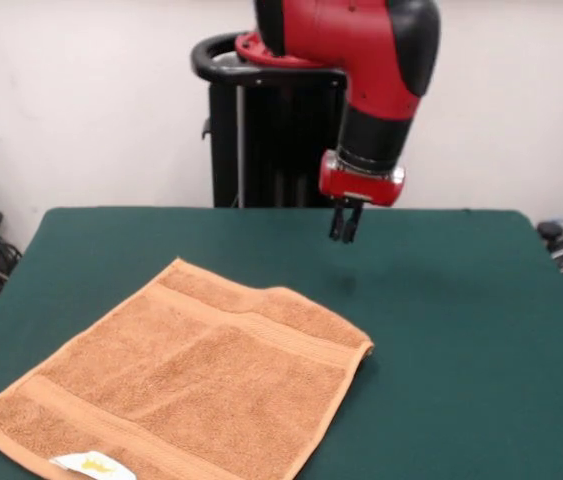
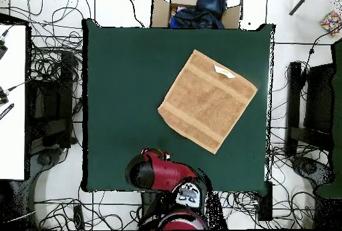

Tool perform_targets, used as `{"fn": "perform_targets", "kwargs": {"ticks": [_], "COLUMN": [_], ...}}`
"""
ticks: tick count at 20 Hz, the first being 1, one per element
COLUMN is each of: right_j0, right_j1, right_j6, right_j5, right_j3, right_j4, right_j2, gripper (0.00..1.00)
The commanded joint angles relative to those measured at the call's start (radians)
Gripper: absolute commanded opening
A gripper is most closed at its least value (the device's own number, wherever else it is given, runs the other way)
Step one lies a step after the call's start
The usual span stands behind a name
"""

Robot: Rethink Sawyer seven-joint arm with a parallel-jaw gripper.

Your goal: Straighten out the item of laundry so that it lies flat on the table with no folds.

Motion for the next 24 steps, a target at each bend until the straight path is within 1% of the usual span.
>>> {"fn": "perform_targets", "kwargs": {"ticks": [1, 3, 7, 13, 16, 17, 20, 24], "right_j0": [0.143, 0.199, 0.219, 0.203, 0.166, 0.162, 0.186, 0.150], "right_j1": [-0.082, -0.098, -0.103, -0.092, -0.095, -0.094, -0.070, -0.053], "right_j6": [0.261, 0.270, 0.252, 0.273, 0.290, 0.288, 0.283, 0.273], "right_j5": [0.202, 0.202, 0.130, 0.040, -0.030, -0.050, -0.073, -0.118], "right_j3": [-0.046, -0.047, -0.056, -0.038, -0.005, -0.004, -0.019, -0.021], "right_j4": [0.133, 0.145, 0.146, 0.182, 0.190, 0.186, 0.201, 0.197], "right_j2": [-0.159, -0.197, -0.180, -0.116, -0.050, -0.044, -0.067, -0.029], "gripper": [0.00, 0.00, 0.00, 0.00, 0.00, 0.00, 0.00, 0.00]}}
